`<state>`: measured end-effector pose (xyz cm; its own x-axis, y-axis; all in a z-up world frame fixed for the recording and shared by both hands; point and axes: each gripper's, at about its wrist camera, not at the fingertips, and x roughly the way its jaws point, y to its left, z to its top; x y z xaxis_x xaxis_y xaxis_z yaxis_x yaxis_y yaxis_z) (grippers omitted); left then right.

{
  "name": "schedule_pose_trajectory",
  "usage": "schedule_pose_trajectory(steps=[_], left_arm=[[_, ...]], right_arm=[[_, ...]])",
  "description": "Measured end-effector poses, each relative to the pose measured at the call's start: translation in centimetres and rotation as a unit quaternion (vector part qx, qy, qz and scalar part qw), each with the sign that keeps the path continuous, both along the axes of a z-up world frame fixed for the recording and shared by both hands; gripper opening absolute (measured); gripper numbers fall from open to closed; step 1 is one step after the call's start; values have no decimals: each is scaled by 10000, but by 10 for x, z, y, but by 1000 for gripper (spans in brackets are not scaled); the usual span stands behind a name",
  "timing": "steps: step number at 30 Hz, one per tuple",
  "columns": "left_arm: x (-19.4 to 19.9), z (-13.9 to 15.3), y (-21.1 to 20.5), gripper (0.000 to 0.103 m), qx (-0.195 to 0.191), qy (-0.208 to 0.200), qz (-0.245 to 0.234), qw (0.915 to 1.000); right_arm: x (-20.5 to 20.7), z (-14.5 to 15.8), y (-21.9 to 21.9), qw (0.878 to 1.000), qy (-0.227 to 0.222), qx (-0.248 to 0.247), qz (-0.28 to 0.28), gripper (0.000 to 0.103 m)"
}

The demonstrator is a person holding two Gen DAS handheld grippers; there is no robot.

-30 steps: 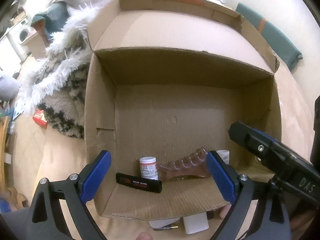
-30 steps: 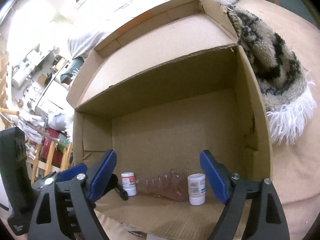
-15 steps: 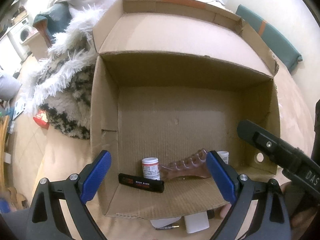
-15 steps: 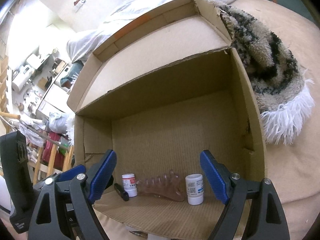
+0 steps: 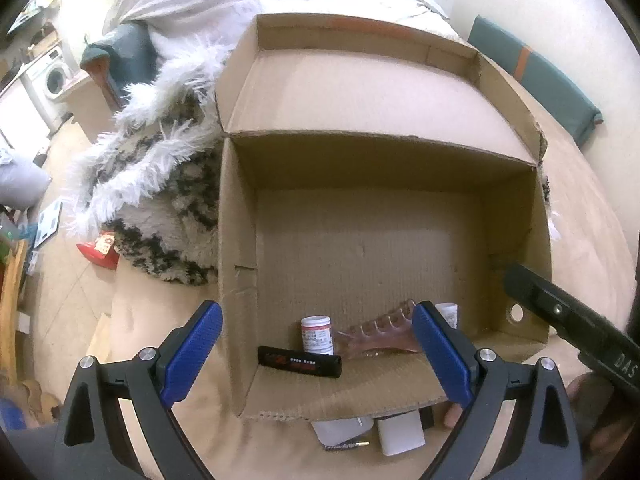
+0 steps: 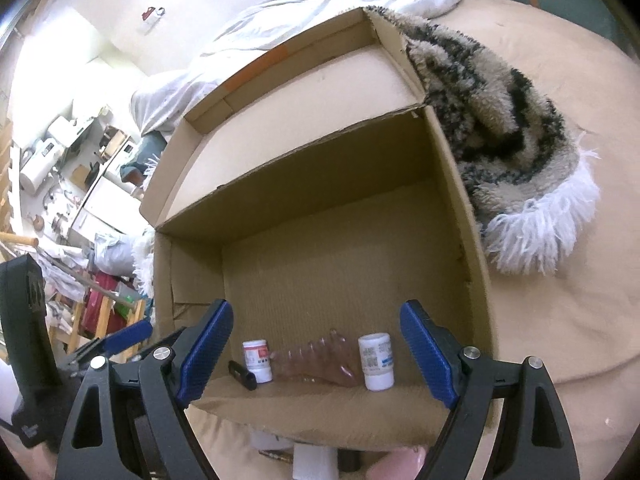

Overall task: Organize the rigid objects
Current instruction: 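Withdraw both open tools from the box toward the remaining items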

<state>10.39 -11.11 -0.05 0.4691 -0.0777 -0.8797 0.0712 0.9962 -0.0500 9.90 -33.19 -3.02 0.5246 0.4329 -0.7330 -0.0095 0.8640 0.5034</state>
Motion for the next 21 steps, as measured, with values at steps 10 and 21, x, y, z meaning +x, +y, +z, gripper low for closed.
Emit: schedule_pose_trajectory(steps=[10,21], left_arm=[[-23,6,14,95,-21,17,111,9999],[-57,-10,42,95,-247,272,395,9985]], right_arm=[[-23,13,1,9998,-86,-121,132,91],[-58,11,-18,9998,127,-126,-10,91]])
